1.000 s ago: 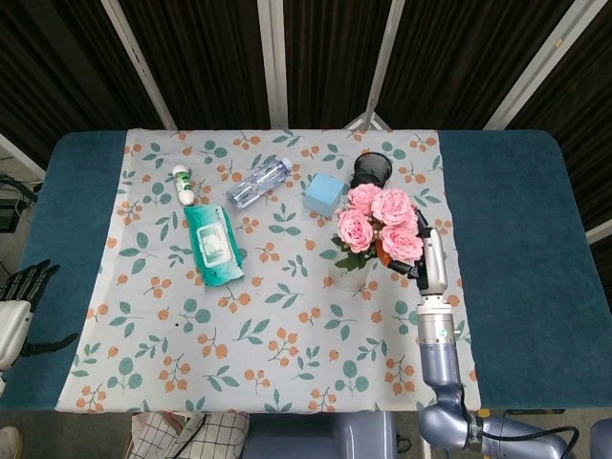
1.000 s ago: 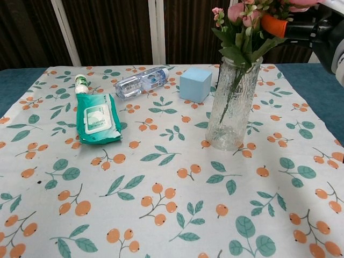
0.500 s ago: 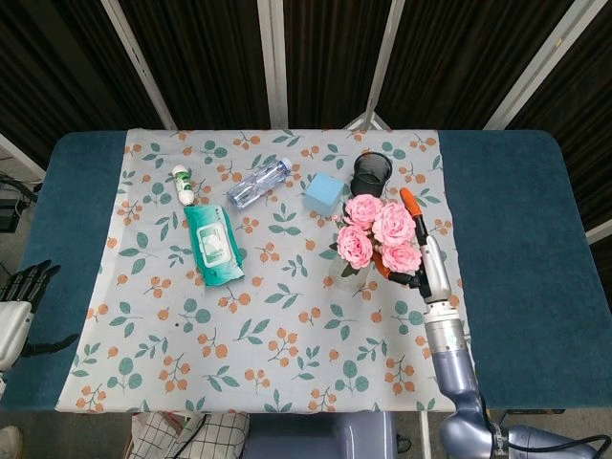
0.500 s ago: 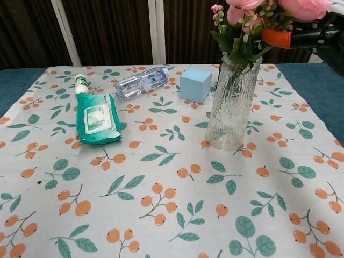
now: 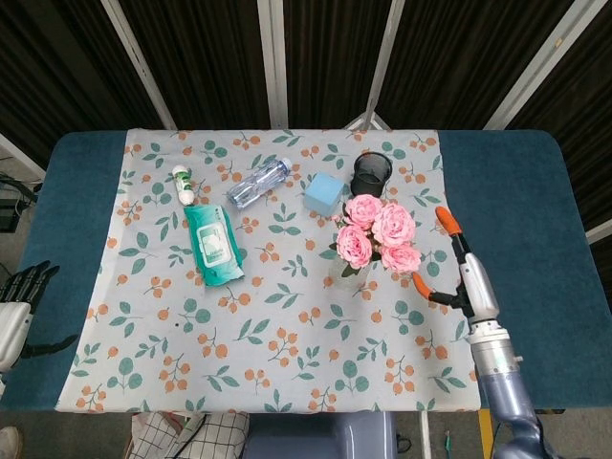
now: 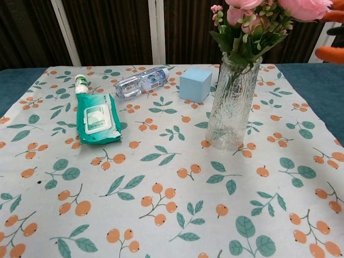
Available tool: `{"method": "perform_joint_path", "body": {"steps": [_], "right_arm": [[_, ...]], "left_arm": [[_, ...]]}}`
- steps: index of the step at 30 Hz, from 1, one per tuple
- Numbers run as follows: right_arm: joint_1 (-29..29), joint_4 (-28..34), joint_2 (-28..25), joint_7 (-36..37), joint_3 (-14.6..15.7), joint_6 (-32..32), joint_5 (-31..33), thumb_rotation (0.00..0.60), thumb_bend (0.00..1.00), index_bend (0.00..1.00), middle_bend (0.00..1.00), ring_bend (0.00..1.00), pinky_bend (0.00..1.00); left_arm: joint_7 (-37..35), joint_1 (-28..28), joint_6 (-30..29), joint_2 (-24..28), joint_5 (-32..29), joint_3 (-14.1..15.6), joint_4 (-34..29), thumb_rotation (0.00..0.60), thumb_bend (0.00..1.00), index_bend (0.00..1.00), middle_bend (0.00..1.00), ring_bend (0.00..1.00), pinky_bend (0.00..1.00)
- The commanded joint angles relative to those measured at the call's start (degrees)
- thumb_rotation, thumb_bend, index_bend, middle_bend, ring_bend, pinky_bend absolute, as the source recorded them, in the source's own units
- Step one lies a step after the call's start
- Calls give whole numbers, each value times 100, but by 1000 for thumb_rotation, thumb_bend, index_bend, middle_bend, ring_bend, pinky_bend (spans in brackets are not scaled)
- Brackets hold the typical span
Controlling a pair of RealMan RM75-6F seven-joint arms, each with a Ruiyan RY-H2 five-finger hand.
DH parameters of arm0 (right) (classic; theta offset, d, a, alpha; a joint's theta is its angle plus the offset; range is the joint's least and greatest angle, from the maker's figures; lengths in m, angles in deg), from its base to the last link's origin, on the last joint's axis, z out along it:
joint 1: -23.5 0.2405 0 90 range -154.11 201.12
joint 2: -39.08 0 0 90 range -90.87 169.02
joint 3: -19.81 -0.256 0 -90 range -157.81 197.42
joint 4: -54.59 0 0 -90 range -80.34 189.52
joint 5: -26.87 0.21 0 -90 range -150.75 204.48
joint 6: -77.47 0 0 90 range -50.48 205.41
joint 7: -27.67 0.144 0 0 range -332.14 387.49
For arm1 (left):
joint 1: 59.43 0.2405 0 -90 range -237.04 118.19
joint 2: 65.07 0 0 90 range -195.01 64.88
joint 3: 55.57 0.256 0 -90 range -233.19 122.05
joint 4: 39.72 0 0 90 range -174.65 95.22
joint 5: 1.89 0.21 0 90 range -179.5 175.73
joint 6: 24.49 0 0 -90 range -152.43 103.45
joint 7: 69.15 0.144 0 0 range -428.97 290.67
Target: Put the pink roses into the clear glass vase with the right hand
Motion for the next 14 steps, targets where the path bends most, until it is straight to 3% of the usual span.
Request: {"method": "perform_joint_path", "body": {"steps": [1,6,14], "right_arm": [[-332,-318,-668,-387,575,-155,-380,600,370,0,0,0,43],[-726,-973,-981,-1110,1059,189,-732,600,369,0,0,0,30],[-1032,-1630,-886,-2939,1380,837,-1269,600,370,0,0,0,0]], "left_arm": [[26,7,-21,-7,-5,-6,17,600,0,0,0,0,0],[134,28,-88,-53,-8,-21,73,600,0,0,0,0,0],[403,99,-250,-160,-115,-81,143,600,0,0,0,0,0]]}}
